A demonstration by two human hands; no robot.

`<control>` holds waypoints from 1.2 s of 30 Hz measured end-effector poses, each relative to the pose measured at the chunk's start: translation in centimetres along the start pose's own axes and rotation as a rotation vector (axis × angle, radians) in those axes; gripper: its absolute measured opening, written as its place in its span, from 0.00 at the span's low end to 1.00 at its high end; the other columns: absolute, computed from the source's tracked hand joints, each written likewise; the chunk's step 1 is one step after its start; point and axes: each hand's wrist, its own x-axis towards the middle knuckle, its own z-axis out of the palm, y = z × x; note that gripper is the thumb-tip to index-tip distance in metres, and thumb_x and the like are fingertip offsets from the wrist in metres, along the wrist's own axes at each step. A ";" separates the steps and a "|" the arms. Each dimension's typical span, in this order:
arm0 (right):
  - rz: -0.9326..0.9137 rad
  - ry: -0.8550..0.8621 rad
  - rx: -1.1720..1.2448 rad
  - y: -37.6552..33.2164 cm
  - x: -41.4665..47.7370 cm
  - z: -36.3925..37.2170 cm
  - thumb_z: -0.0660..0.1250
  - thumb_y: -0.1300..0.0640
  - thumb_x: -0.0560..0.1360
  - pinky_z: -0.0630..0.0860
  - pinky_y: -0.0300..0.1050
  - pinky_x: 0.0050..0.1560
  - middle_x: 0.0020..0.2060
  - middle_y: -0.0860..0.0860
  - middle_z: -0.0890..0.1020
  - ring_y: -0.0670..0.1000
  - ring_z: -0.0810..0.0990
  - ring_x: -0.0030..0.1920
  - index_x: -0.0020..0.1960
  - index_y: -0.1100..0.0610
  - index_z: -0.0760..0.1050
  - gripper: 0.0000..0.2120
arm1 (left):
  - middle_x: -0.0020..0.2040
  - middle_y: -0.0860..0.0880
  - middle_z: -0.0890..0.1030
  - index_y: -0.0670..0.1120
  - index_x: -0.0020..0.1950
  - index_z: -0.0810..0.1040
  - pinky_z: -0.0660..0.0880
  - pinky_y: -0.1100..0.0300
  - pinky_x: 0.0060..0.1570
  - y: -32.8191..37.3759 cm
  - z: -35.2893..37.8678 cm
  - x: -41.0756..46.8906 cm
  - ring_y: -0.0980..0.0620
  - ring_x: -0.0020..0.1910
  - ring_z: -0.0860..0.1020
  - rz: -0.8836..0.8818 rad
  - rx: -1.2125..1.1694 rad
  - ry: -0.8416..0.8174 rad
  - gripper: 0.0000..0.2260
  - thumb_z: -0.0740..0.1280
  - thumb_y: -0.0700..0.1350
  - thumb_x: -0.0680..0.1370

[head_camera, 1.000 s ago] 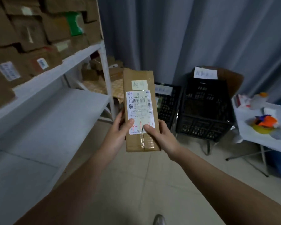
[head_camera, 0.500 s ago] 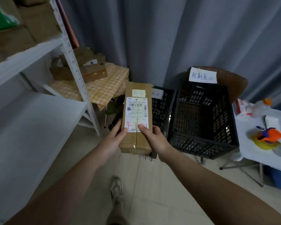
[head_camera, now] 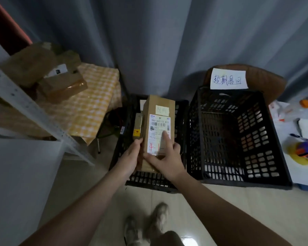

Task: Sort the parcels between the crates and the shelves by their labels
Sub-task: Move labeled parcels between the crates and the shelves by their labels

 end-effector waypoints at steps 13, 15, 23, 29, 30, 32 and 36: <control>0.261 0.131 -0.569 9.3 17.9 0.1 0.68 0.34 0.65 0.67 0.58 0.65 0.69 0.61 0.54 0.62 0.59 0.67 0.75 0.43 0.38 0.52 | 0.69 0.56 0.69 0.60 0.68 0.70 0.61 0.61 0.65 -4.9 2.5 21.3 0.59 0.67 0.66 -0.090 0.269 -0.217 0.16 0.52 0.52 0.82; 0.323 0.133 -0.589 10.9 19.8 1.3 0.68 0.34 0.66 0.65 0.57 0.65 0.69 0.61 0.54 0.62 0.59 0.67 0.76 0.45 0.40 0.51 | 0.62 0.55 0.74 0.53 0.66 0.73 0.67 0.61 0.57 -6.1 1.7 23.9 0.56 0.61 0.72 -0.074 0.506 -0.176 0.15 0.55 0.50 0.82; 0.360 0.246 -0.533 17.9 26.1 8.0 0.70 0.37 0.62 0.61 0.60 0.68 0.68 0.60 0.55 0.63 0.59 0.66 0.75 0.44 0.44 0.51 | 0.75 0.45 0.58 0.52 0.75 0.60 0.65 0.48 0.66 -14.1 -2.4 33.1 0.40 0.71 0.60 0.059 1.133 -0.189 0.25 0.63 0.46 0.79; 0.326 0.384 -0.430 20.9 29.5 10.0 0.72 0.41 0.60 0.60 0.64 0.67 0.71 0.62 0.56 0.65 0.58 0.68 0.74 0.42 0.46 0.51 | 0.77 0.44 0.52 0.52 0.77 0.55 0.62 0.45 0.68 -18.6 -3.1 37.9 0.41 0.74 0.55 0.119 1.366 -0.270 0.29 0.63 0.47 0.78; 0.324 0.418 -0.426 21.1 29.3 10.3 0.72 0.41 0.59 0.62 0.64 0.65 0.70 0.63 0.56 0.65 0.59 0.68 0.74 0.41 0.47 0.51 | 0.77 0.44 0.53 0.52 0.76 0.56 0.63 0.45 0.67 -18.9 -3.0 38.3 0.40 0.73 0.55 0.123 1.370 -0.267 0.29 0.63 0.47 0.78; 0.339 0.458 -0.422 21.7 28.2 10.7 0.72 0.42 0.59 0.65 0.64 0.63 0.71 0.63 0.56 0.66 0.60 0.68 0.73 0.40 0.48 0.50 | 0.77 0.43 0.53 0.52 0.75 0.58 0.64 0.45 0.65 -19.1 -2.8 38.7 0.40 0.72 0.57 0.136 1.360 -0.249 0.27 0.63 0.46 0.77; 0.411 0.465 -0.375 22.1 26.7 10.7 0.72 0.42 0.61 0.63 0.64 0.64 0.72 0.61 0.54 0.66 0.59 0.68 0.74 0.38 0.46 0.50 | 0.76 0.43 0.54 0.51 0.75 0.60 0.65 0.45 0.64 -19.2 -2.7 38.6 0.40 0.71 0.57 0.168 1.342 -0.221 0.26 0.62 0.45 0.78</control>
